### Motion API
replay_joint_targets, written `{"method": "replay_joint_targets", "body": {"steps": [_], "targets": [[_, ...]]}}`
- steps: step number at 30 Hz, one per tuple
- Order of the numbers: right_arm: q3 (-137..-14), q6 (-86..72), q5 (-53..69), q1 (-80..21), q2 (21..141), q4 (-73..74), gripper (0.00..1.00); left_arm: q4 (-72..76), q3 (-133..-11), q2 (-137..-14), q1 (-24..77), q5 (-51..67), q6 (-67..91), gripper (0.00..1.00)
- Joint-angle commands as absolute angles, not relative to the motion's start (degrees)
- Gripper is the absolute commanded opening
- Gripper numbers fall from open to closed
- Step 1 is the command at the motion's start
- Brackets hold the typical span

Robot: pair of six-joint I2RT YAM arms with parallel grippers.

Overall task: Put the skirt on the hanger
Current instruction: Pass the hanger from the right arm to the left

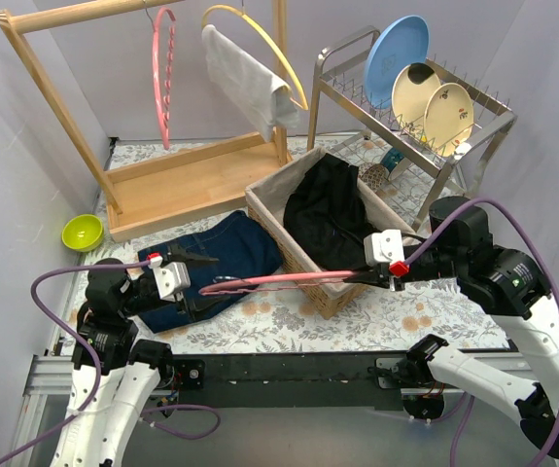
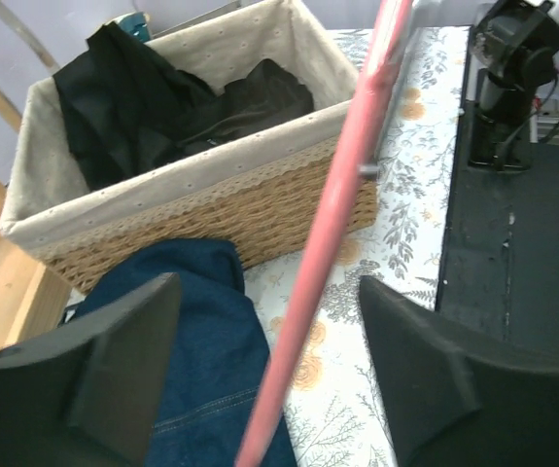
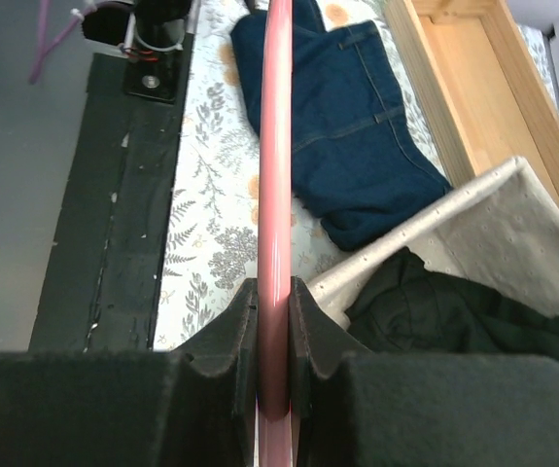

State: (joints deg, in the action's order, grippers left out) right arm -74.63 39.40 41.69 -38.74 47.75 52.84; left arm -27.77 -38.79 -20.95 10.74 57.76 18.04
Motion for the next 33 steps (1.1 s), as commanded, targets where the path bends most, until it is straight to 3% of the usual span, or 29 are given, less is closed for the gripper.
{"method": "replay_joint_targets", "body": {"steps": [1,4,7,8,9,14,17,18,21,25,33], "targets": [[-78.9,43.9,48.2,-38.6,47.8,52.9,0.01,-28.5,-38.8,-22.3,10.9,62.7,17.4,0.61],[-79.5,44.3,48.7,-38.6,48.2,53.3,0.01,-28.7,-38.3,-22.5,11.0,64.9,18.7,0.50],[-79.4,44.2,48.3,-38.6,48.5,52.8,0.01,-28.8,-38.0,-22.1,11.0,66.6,19.2,0.34],[-78.8,44.0,48.2,-38.5,48.6,52.6,0.01,-29.0,-38.1,-22.1,10.9,66.7,19.3,0.23],[-78.5,43.9,47.7,-38.5,48.7,52.2,0.01,-29.2,-38.2,-22.1,10.9,66.6,19.3,0.00],[-76.6,42.6,44.5,-38.3,49.6,51.3,0.01,-32.3,-41.0,-23.4,11.0,65.5,19.2,0.00],[-78.0,44.6,44.0,-38.4,53.3,54.9,0.24,-34.2,-44.0,-26.6,10.9,64.7,19.5,0.00],[-80.5,45.4,45.6,-38.4,54.8,57.9,0.45,-34.4,-45.2,-27.6,11.0,65.0,19.4,0.00],[-85.5,47.5,48.9,-38.6,61.9,64.0,0.58,-34.5,-46.6,-31.0,11.0,66.2,19.7,0.00],[-96.4,47.9,50.4,-40.5,70.7,69.1,0.64,-34.8,-48.5,-33.7,11.0,65.5,20.6,0.00],[-106.6,39.2,44.3,-50.9,84.2,64.2,0.65,-35.8,-49.2,-35.2,12.4,62.8,20.6,0.00]]}}
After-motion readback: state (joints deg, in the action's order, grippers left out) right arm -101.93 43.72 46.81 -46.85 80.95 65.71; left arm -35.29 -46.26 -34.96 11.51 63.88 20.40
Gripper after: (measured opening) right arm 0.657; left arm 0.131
